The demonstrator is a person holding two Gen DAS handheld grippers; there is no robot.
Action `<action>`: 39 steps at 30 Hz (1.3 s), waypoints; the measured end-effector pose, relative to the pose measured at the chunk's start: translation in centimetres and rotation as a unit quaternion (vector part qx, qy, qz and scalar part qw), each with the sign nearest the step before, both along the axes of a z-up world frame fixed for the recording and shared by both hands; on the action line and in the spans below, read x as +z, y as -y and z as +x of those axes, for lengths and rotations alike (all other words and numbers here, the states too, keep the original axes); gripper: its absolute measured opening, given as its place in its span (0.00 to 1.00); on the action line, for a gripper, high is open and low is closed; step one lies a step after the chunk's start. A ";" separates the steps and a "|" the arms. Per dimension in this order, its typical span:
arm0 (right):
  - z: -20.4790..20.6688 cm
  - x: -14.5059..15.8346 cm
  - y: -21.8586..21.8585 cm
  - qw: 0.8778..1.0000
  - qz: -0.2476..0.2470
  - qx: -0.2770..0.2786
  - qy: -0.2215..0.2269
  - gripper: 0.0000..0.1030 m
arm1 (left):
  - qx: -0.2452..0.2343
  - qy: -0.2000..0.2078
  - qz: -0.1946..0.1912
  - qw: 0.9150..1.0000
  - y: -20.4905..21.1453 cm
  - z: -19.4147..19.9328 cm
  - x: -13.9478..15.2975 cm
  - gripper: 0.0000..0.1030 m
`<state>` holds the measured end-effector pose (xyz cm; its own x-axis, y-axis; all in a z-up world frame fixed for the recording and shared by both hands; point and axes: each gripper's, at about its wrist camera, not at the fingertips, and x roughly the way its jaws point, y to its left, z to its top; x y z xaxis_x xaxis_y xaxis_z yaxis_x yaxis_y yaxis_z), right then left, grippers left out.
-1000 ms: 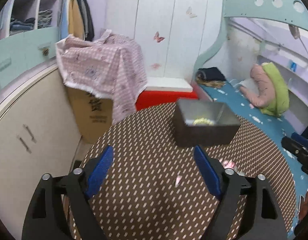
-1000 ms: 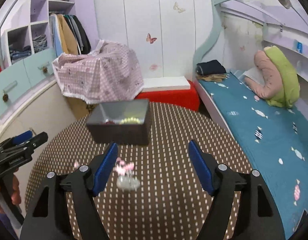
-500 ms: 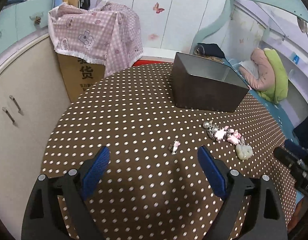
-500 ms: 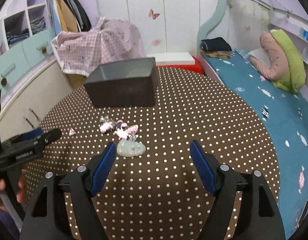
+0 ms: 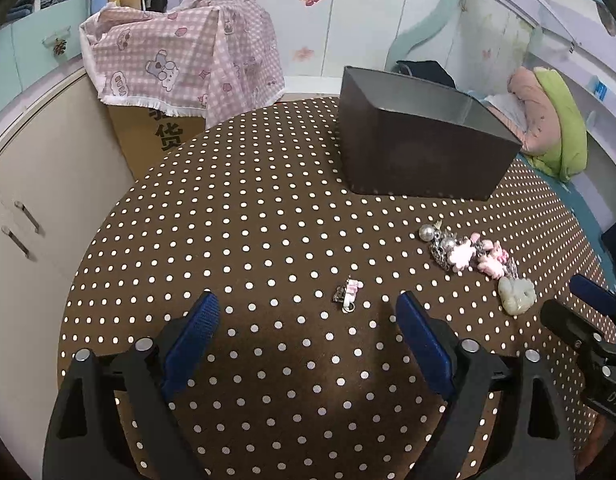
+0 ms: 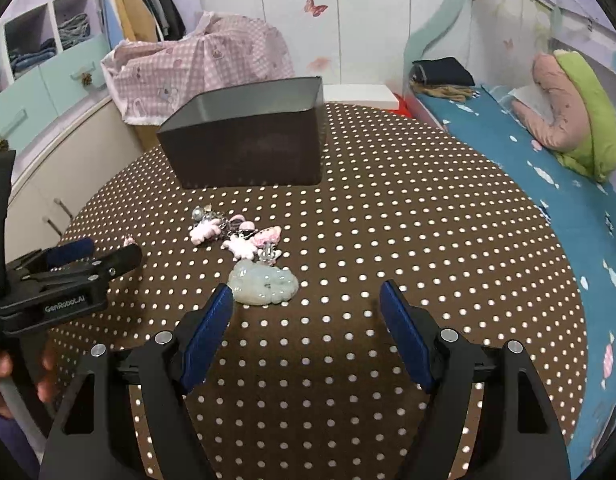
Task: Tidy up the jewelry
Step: 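Withdraw both tools from the box back to the remaining jewelry, then grasp the jade pendant with the right tool while the left tool grasps a small charm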
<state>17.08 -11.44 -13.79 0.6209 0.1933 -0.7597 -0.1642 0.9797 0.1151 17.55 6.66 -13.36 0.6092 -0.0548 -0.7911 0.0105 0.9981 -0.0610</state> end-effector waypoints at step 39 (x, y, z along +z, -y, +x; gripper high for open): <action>1.9 -1.4 -3.1 0.999 -0.036 0.017 -0.015 0.43 | -0.046 0.018 -0.060 0.997 0.6 -1.8 0.8 0.08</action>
<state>19.02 -8.31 -15.22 0.5922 0.1573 -0.7903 -0.1943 0.9797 0.0494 15.74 6.08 -12.58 0.6254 -0.2039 -0.7532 0.1056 0.9785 -0.1772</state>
